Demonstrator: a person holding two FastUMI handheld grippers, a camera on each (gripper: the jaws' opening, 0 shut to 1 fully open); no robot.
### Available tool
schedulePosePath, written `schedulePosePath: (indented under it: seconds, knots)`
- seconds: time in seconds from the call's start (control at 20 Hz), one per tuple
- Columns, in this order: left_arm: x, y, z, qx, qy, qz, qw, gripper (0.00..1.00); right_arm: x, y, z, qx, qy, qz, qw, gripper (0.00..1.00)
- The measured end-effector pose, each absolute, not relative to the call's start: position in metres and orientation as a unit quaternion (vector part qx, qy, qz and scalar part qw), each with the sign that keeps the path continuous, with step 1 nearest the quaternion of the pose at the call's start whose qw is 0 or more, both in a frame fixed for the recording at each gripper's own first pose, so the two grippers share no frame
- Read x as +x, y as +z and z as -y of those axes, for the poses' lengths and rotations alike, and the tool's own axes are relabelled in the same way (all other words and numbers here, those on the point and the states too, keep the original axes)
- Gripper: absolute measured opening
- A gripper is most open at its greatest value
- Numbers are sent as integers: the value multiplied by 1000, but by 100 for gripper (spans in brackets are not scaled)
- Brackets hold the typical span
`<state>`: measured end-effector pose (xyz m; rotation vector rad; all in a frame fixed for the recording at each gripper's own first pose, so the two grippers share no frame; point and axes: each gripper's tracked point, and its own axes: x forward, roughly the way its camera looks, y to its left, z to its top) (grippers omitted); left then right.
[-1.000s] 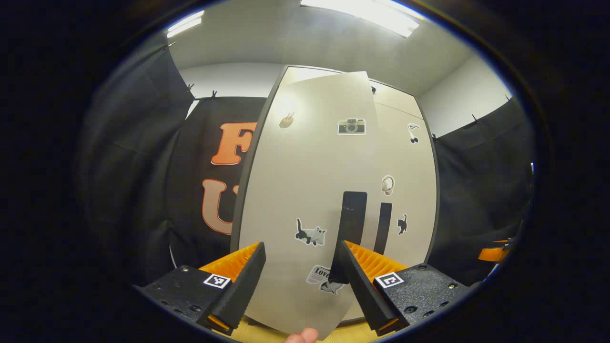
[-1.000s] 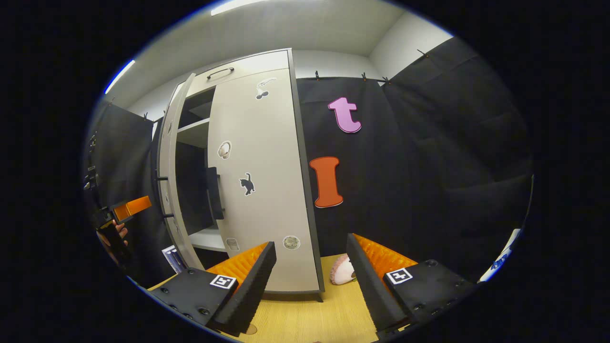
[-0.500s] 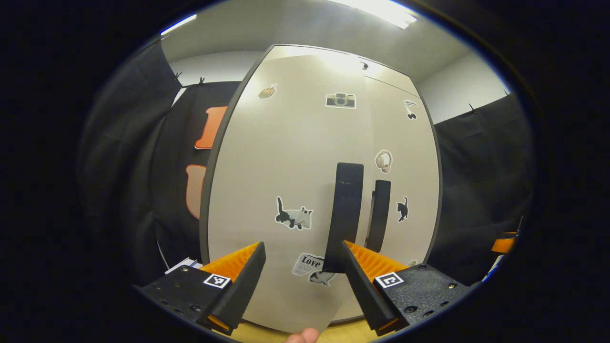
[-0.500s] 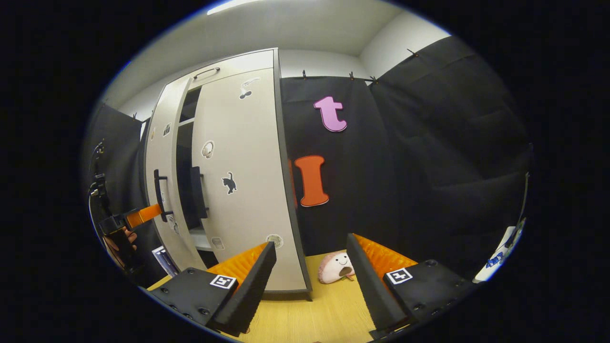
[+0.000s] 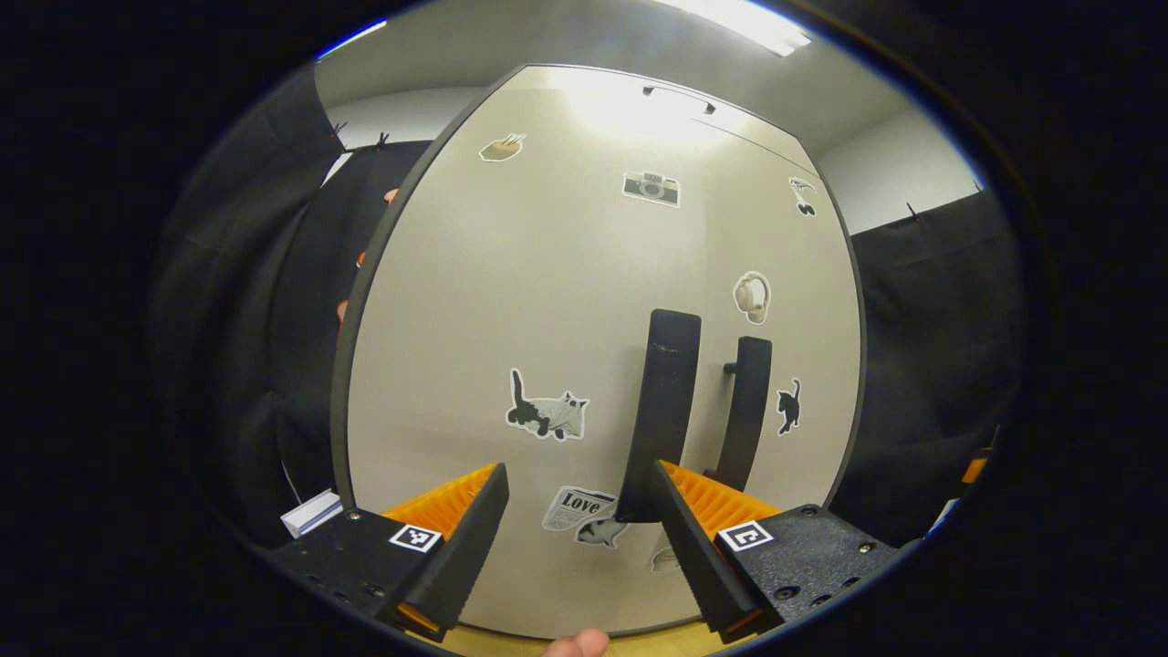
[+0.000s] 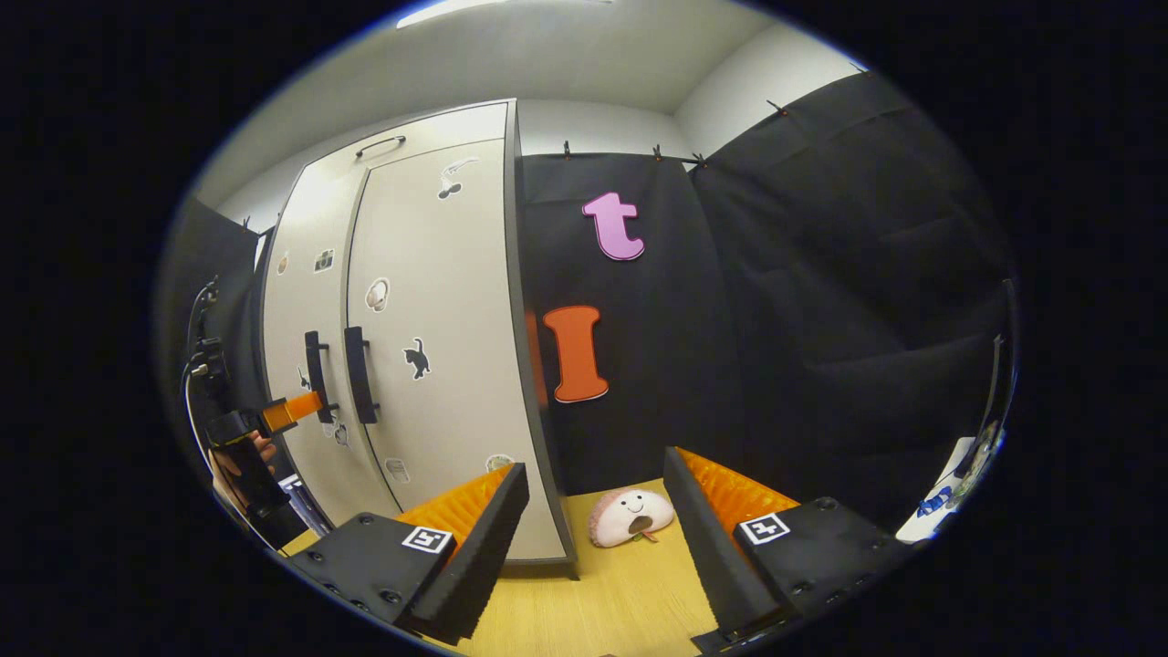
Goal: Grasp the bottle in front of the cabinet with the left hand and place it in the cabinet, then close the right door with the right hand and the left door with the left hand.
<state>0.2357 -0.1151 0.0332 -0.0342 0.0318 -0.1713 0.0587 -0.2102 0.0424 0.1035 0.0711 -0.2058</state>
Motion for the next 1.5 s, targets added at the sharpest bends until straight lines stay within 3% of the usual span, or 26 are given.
schedulePosePath:
  seconds: [0.6,1.0,1.5]
  knots:
    - [209,53,116,-32,-85,7,996,96,49,43,190,44,-69,-43,996,98]
    - [133,61,110,-7,-65,18,998,96,41,42,167,34,-17,-44,998,98]
    - [56,25,111,-36,-36,-15,999,96,35,38,153,26,34,-45,998,98]
